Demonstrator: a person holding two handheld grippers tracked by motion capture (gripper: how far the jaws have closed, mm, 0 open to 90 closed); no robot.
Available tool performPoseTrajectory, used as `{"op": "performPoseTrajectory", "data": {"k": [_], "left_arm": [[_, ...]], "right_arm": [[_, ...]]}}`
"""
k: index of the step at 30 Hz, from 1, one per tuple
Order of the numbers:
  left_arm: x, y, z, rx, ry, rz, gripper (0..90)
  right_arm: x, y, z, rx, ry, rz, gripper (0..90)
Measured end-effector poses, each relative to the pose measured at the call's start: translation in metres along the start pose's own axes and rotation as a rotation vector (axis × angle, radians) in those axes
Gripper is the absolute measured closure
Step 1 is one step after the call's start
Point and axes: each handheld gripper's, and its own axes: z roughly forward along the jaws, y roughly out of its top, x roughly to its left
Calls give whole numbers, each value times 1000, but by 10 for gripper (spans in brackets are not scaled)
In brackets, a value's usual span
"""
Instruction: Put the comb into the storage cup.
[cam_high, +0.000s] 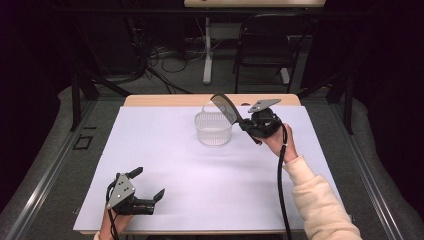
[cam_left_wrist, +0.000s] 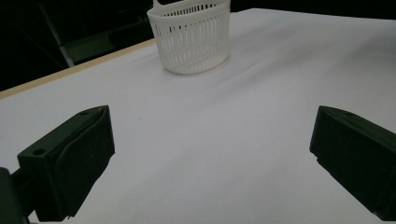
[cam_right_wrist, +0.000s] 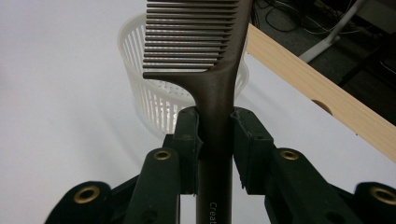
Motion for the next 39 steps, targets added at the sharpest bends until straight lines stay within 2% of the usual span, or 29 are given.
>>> {"op": "performPoseTrajectory", "data": {"k": [39], "left_arm": [[0,0,0,-3,-1,2,0]], "right_arm": [[-2,14,-1,-52,-24,7,726]]}}
